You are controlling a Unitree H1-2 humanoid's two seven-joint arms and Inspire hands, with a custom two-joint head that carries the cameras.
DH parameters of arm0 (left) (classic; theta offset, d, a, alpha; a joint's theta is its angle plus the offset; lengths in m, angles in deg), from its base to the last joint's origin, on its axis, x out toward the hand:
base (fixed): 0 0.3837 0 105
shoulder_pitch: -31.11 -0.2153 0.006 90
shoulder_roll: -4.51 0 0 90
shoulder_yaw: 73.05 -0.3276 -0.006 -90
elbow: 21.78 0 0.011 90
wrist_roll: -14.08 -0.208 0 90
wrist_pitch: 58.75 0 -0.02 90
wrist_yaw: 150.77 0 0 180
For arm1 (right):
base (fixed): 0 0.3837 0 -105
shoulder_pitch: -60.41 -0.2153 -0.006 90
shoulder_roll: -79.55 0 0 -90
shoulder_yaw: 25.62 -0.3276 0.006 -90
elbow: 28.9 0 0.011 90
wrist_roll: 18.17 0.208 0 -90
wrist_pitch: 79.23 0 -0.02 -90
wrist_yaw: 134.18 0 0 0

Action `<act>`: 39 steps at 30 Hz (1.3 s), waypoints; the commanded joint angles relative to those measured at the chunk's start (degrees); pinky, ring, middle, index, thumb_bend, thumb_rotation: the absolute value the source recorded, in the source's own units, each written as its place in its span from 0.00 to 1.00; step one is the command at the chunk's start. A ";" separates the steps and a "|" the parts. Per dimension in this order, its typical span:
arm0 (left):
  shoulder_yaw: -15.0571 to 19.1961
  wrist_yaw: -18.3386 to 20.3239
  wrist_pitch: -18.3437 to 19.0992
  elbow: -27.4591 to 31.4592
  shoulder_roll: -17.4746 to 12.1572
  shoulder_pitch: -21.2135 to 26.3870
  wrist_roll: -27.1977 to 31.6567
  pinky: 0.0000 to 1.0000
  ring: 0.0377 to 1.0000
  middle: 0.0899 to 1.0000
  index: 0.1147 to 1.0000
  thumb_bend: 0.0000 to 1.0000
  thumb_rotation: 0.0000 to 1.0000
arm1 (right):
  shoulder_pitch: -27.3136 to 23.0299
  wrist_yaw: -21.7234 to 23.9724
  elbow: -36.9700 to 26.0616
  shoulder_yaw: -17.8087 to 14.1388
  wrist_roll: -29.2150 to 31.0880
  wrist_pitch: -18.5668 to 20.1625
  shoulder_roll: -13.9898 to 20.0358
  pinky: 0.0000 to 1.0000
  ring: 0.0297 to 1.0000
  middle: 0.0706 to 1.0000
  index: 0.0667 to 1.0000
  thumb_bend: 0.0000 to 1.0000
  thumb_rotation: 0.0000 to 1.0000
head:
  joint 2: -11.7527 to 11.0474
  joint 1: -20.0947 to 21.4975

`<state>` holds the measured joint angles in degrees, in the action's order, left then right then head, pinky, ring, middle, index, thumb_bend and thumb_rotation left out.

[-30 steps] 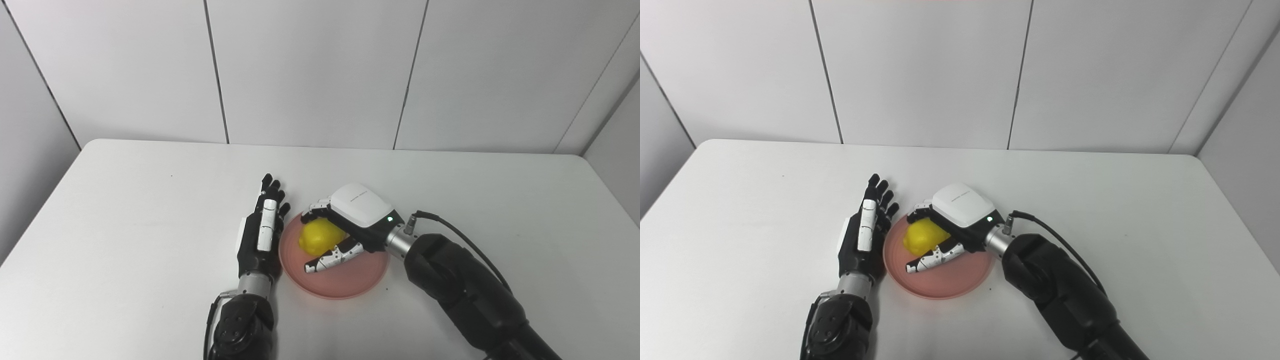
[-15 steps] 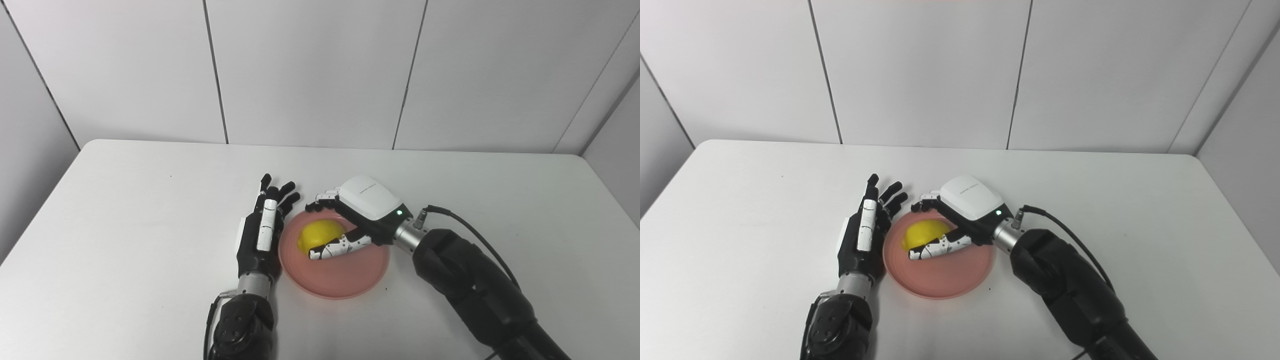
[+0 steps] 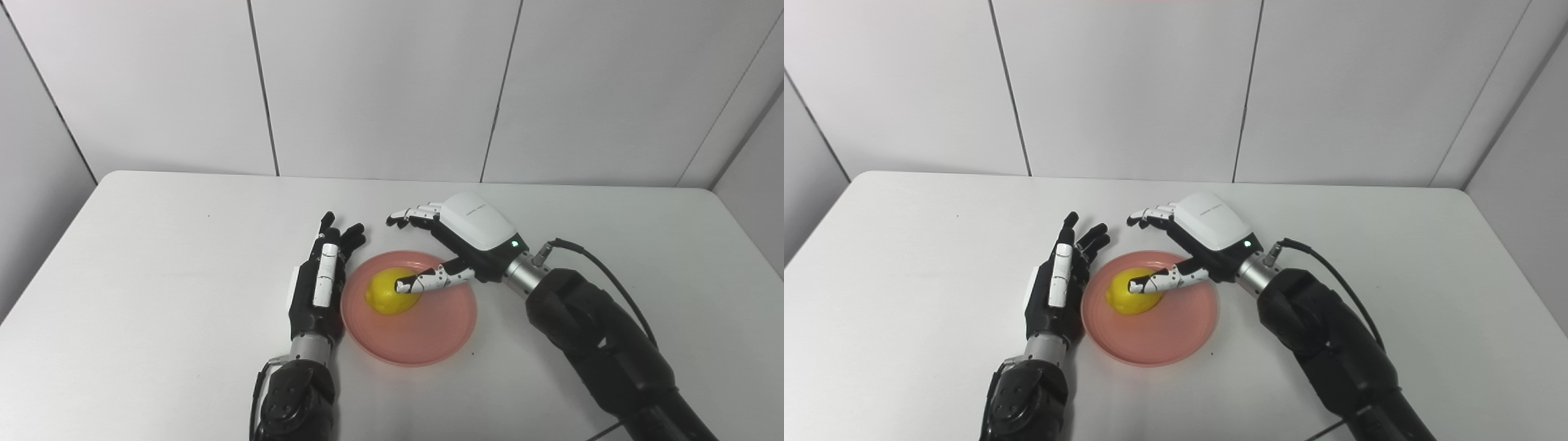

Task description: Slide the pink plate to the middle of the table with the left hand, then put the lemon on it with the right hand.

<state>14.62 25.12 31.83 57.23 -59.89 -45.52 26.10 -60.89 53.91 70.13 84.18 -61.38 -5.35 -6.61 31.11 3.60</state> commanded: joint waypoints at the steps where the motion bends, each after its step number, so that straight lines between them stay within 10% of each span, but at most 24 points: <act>1: 0.73 -2.94 3.47 -3.21 4.23 -2.48 -0.39 1.00 0.83 0.76 0.93 0.78 0.79 | 0.23 -2.33 -1.13 -2.14 3.04 -0.52 -0.38 0.63 0.71 0.74 0.75 0.86 1.00 | 0.07 0.03; 12: 0.04 -1.20 -1.90 -4.98 1.55 -0.80 -3.91 0.97 0.85 0.86 0.94 0.82 0.82 | 8.50 -6.51 2.13 -10.96 15.85 5.03 -8.51 0.68 0.77 0.80 0.79 0.85 1.00 | 0.19 1.12; 20: 2.50 0.77 -2.78 -7.35 -0.84 3.51 -2.86 1.00 0.95 0.96 0.99 0.79 0.86 | 10.61 -10.28 6.76 -17.21 28.06 2.38 -15.02 0.83 0.88 0.91 0.90 0.72 1.00 | 0.34 1.28; 26: 3.23 1.64 -3.64 -10.58 -3.72 7.47 -4.54 1.00 0.97 0.95 0.99 0.85 0.86 | 10.34 -9.84 7.58 -22.24 39.18 5.26 -19.42 1.00 0.99 1.00 0.99 0.81 1.00 | 0.49 1.03; 39: 3.50 2.11 -3.48 -15.58 -5.95 12.25 -6.13 1.00 1.00 0.98 0.99 0.88 0.87 | 11.38 -11.03 7.22 -23.28 44.58 9.02 -22.66 1.00 1.00 1.00 1.00 0.78 1.00 | 0.69 0.27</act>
<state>18.18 27.59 26.58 42.49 -65.88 -33.52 20.79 -49.17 42.92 78.28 61.09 -17.65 2.86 -28.55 31.73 3.96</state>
